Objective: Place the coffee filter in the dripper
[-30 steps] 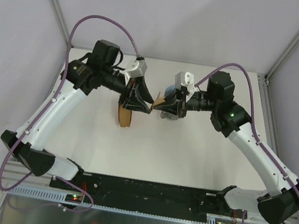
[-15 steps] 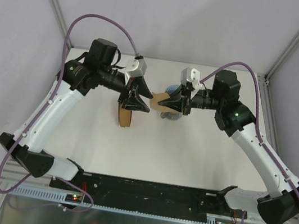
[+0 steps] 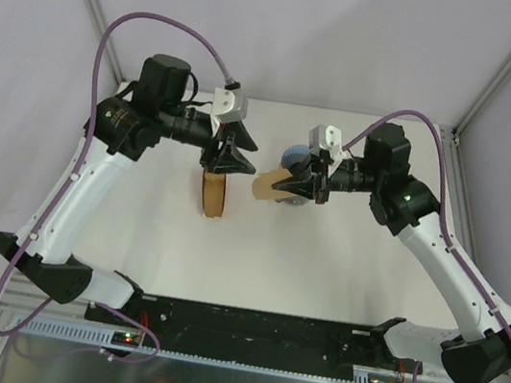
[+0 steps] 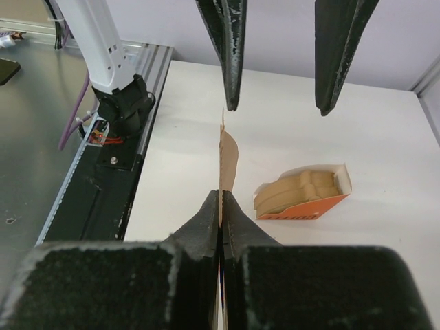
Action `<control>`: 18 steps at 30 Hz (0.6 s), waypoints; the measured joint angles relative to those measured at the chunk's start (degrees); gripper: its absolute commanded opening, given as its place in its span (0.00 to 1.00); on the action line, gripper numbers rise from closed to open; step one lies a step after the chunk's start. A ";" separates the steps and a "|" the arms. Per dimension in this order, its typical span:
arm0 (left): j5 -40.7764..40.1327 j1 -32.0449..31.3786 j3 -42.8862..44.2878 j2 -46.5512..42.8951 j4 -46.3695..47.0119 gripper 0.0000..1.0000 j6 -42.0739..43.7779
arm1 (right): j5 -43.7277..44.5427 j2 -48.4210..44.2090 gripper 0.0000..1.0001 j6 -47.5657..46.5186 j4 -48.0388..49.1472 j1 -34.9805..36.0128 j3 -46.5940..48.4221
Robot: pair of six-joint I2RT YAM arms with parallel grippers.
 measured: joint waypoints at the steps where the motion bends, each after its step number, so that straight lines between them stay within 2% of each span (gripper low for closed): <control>1: -0.04 0.00 0.00 0.00 0.00 0.54 0.00 | -0.17 -0.07 0.00 -0.13 -0.17 0.00 0.00; 18: 0.04 -2.82 0.96 0.22 0.02 0.56 -1.53 | -0.79 -0.11 0.00 -0.15 -0.15 0.98 0.00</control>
